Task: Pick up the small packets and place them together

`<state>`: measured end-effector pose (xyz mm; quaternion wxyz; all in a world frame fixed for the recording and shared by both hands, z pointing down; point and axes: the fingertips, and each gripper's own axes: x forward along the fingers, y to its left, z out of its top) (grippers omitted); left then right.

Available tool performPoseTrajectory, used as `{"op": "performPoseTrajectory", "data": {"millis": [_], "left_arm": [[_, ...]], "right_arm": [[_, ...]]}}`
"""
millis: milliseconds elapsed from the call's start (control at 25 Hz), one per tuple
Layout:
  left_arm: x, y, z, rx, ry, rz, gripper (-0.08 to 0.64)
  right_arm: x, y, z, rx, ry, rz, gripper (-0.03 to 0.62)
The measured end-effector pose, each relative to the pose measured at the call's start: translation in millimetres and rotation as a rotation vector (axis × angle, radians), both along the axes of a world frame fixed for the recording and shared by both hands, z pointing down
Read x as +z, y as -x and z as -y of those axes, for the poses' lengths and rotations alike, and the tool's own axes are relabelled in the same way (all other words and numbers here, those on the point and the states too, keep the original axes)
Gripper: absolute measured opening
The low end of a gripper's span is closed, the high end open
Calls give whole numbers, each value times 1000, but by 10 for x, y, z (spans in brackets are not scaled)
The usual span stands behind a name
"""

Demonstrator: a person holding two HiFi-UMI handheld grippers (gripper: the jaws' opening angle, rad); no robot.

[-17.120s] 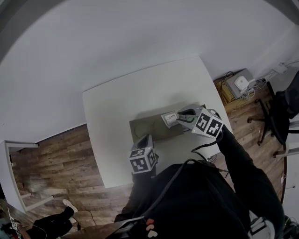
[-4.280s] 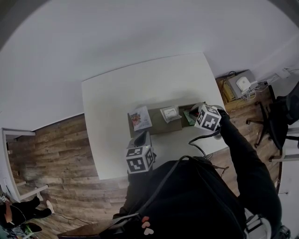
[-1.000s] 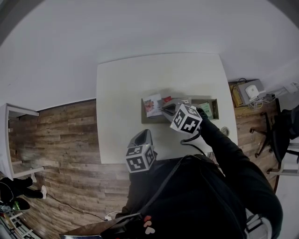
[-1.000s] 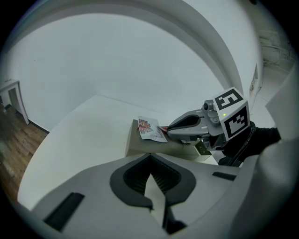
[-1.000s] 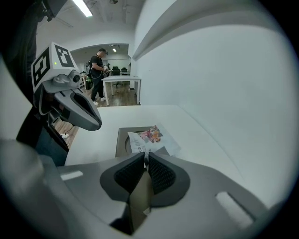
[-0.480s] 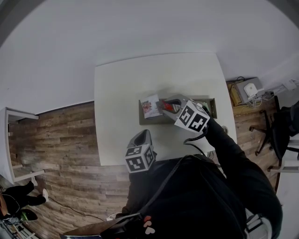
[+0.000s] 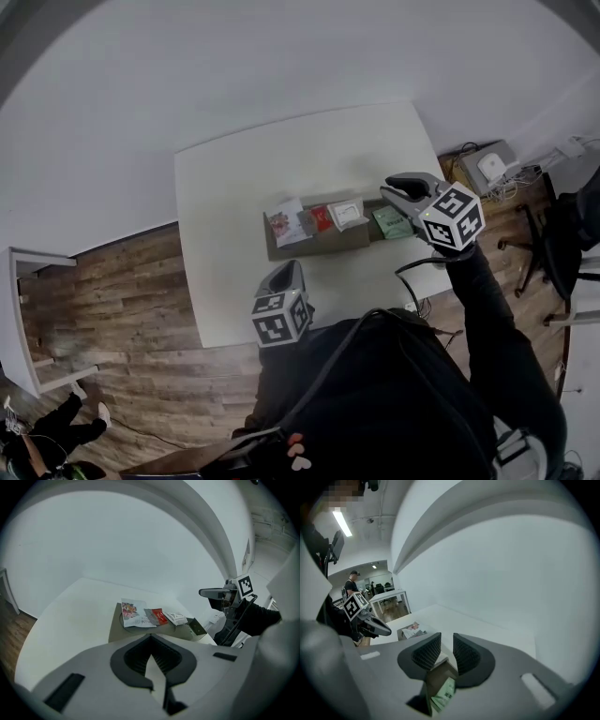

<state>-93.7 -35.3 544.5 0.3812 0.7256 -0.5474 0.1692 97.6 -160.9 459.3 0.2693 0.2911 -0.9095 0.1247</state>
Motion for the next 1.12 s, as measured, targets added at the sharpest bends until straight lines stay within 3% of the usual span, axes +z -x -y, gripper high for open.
{"op": "performPoseTrajectory", "data": {"millis": [160,360,560,720,920,1120], "left_arm": [[-28,-83,71,32,-7,6,-2],[-40,-173,152,65,-12,11,0],[-47,-201,227,74,-12,16,-2],[-34,-190,253,69,-6,19,-2],[2,-156,282,52,8,17,-2],[37,-159,266,49,21,14,0]], "right_arm": [[172,-374,-66,38,51,-61,78],[459,-561,-196,20,147,-114,80],[811,-641,-349,-99,239,-265,80],[1004,-621,-421,-182,307,-324,80],[1180,-592,-473,-292,342,-424,80],[1309,-519,-546,-381,367,-465,89]]}}
